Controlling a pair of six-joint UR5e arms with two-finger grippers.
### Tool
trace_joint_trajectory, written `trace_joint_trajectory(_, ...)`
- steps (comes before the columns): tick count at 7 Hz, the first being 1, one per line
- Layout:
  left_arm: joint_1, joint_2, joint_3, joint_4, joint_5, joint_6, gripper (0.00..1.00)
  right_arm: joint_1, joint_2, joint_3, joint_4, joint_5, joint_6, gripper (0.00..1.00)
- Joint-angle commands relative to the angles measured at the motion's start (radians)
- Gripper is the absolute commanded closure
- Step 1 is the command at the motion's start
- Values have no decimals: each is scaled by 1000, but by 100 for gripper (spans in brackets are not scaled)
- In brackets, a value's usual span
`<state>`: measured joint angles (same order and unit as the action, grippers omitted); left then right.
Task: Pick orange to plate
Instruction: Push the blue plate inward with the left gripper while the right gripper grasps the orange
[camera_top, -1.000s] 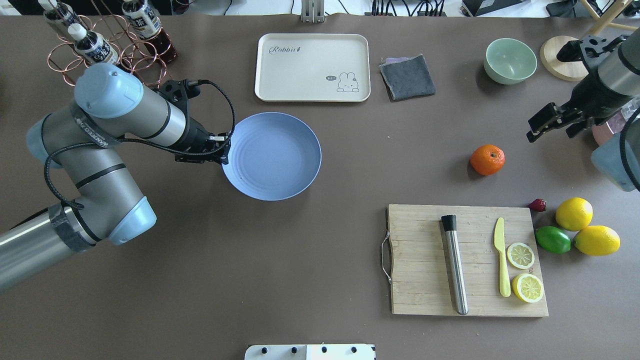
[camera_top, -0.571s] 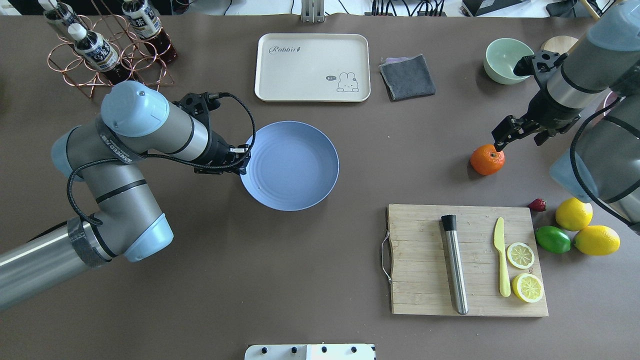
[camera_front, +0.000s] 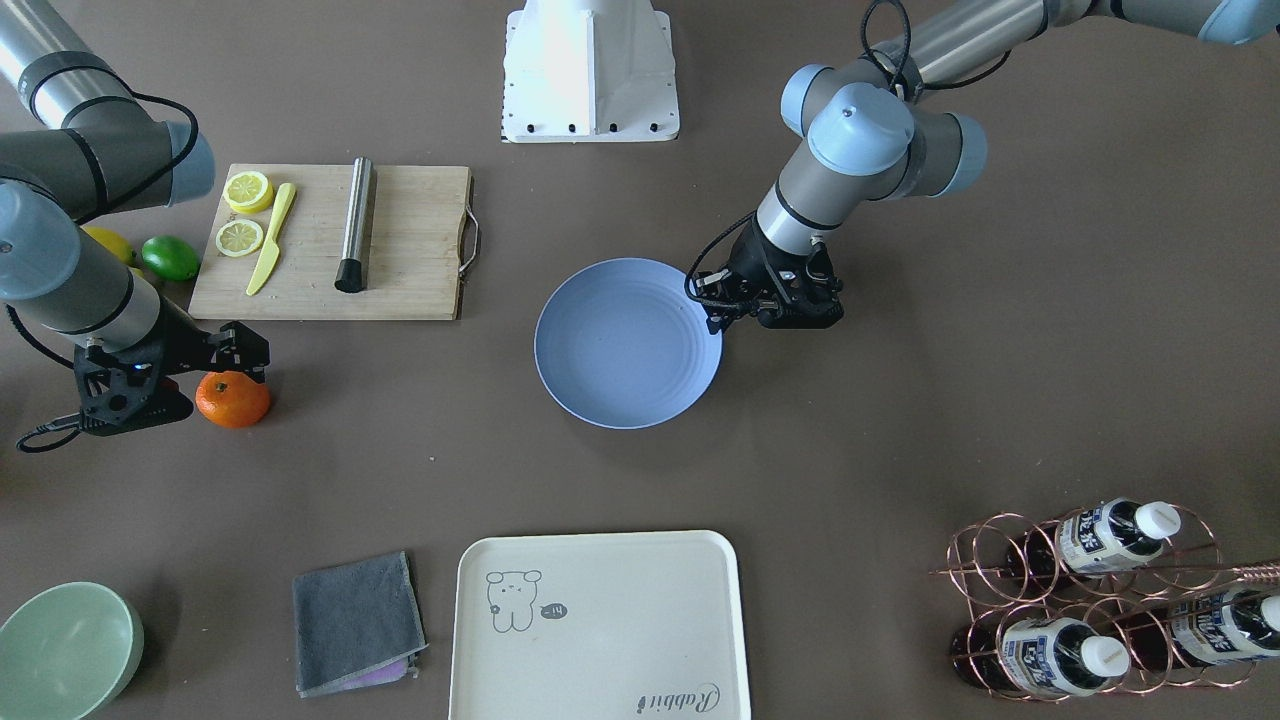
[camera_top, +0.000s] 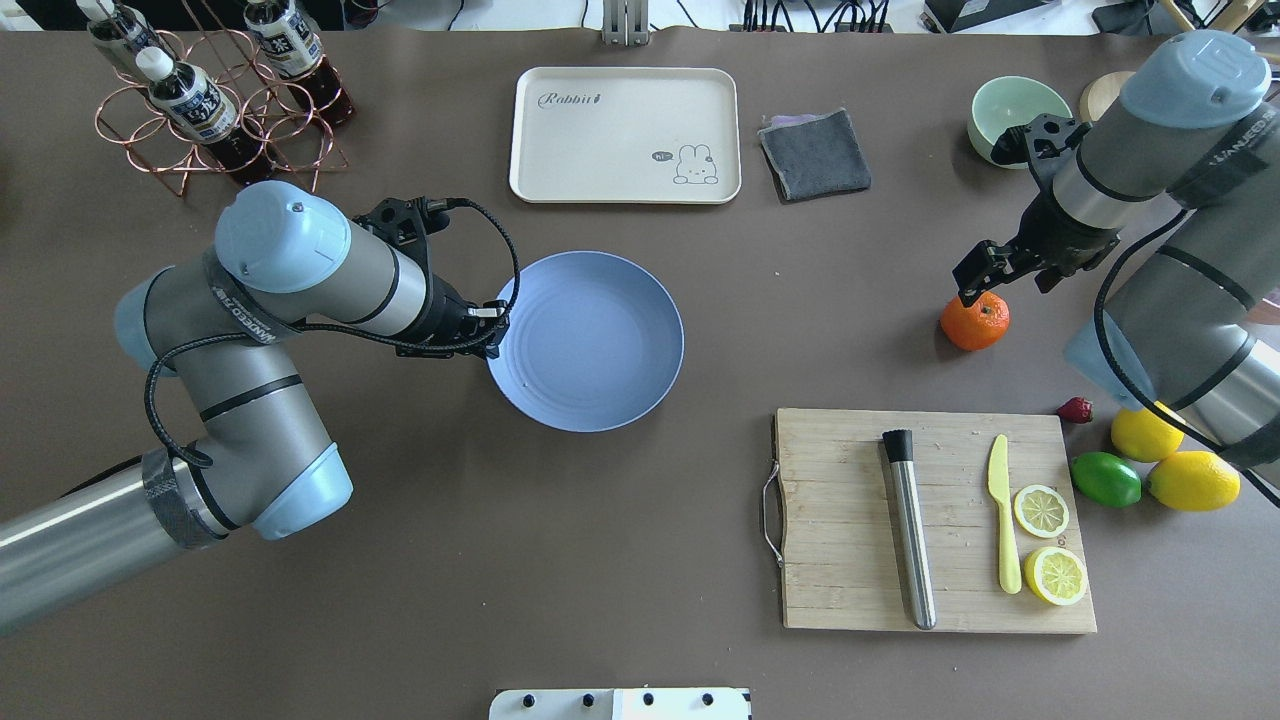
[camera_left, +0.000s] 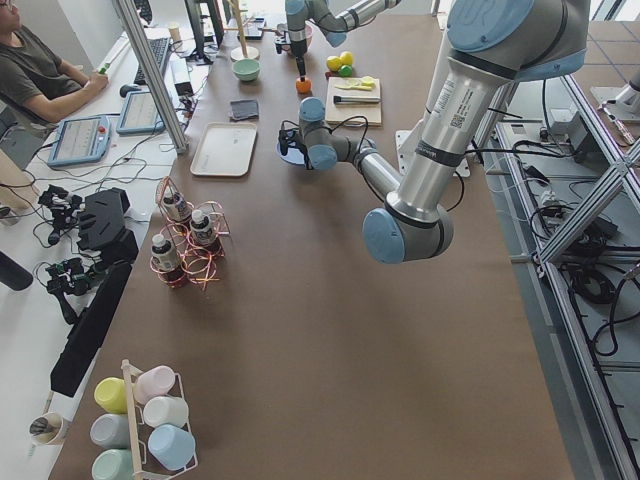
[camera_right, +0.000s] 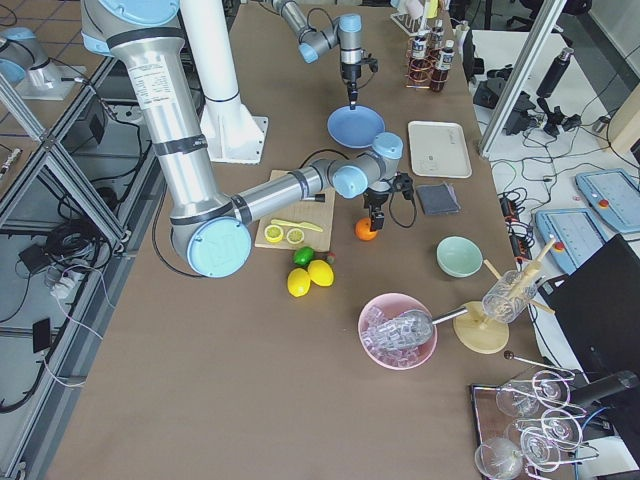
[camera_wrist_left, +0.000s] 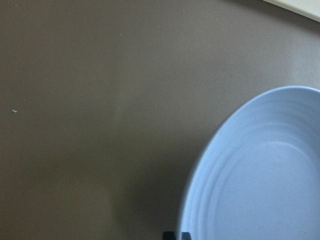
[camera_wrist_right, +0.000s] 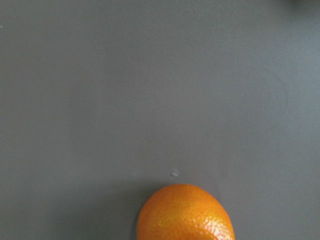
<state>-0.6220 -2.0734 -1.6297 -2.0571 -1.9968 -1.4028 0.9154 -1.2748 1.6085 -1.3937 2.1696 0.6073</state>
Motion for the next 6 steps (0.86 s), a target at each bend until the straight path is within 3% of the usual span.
trace_joint_trajectory(1, 4, 4, -4, 0, 1, -5, 100, -18, -12, -41, 47, -36, 2, 2)
trace_joint_trajectory(2, 4, 9, -12, 0, 3, -5, 100, -21, -9, -53, 53, -37, 6, 3)
trace_joint_trajectory(3, 4, 12, -16, 0, 3, -5, 84, -20, -6, -53, 53, -36, 11, 8)
trace_joint_trajectory(4, 5, 10, -16, 0, 18, -5, 53, -21, 0, -53, 53, -36, 14, 22)
trace_joint_trajectory(5, 10, 10, -18, 0, 24, -5, 26, -21, 3, -53, 53, -36, 22, 54)
trace_joint_trajectory(6, 8, 12, -31, 0, 21, -4, 19, -20, 8, -44, 53, -33, 29, 100)
